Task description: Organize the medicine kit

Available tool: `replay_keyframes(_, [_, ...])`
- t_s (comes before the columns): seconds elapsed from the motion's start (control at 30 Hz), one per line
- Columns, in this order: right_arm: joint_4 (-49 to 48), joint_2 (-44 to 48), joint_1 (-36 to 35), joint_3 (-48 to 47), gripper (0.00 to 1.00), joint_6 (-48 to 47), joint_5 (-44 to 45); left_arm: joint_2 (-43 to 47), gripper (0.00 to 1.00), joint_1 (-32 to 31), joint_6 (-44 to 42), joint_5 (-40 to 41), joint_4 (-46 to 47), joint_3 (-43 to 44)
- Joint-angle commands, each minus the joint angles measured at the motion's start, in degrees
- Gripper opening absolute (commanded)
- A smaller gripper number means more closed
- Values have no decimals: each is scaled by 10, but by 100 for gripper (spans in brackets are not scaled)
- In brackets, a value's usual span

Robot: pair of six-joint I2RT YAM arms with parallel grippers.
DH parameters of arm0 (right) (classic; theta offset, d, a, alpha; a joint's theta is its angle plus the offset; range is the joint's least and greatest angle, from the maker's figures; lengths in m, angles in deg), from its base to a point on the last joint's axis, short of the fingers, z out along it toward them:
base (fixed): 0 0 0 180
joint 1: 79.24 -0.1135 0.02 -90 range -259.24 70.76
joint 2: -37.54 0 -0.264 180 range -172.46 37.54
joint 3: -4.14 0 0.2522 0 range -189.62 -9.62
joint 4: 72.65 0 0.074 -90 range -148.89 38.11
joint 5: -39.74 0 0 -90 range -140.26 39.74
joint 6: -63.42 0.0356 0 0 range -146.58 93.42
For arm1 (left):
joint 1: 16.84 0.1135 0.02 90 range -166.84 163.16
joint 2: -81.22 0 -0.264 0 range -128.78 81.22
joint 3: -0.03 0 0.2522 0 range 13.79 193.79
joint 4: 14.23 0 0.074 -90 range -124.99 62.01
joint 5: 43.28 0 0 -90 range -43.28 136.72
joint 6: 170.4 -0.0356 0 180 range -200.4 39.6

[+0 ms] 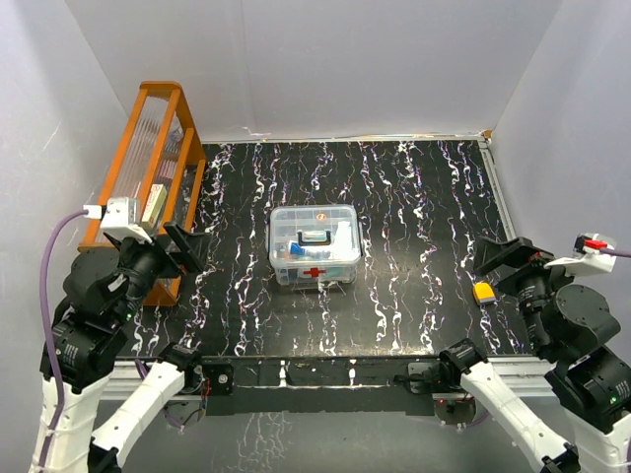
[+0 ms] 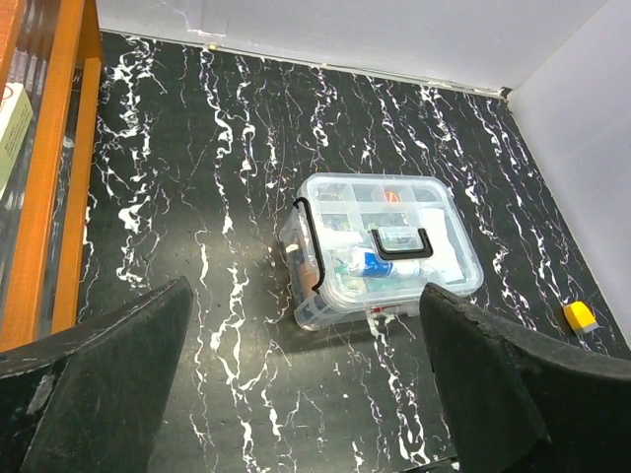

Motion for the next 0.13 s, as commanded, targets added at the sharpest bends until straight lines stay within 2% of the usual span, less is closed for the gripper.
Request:
replay_keyframes(0.0, [-16, -3, 1, -17, 98, 2, 12, 11, 99, -1, -5, 10, -3, 0])
replay_keyframes(0.1, [-17, -5, 0, -17, 98, 2, 14, 23, 99, -1, -4, 15, 1, -3])
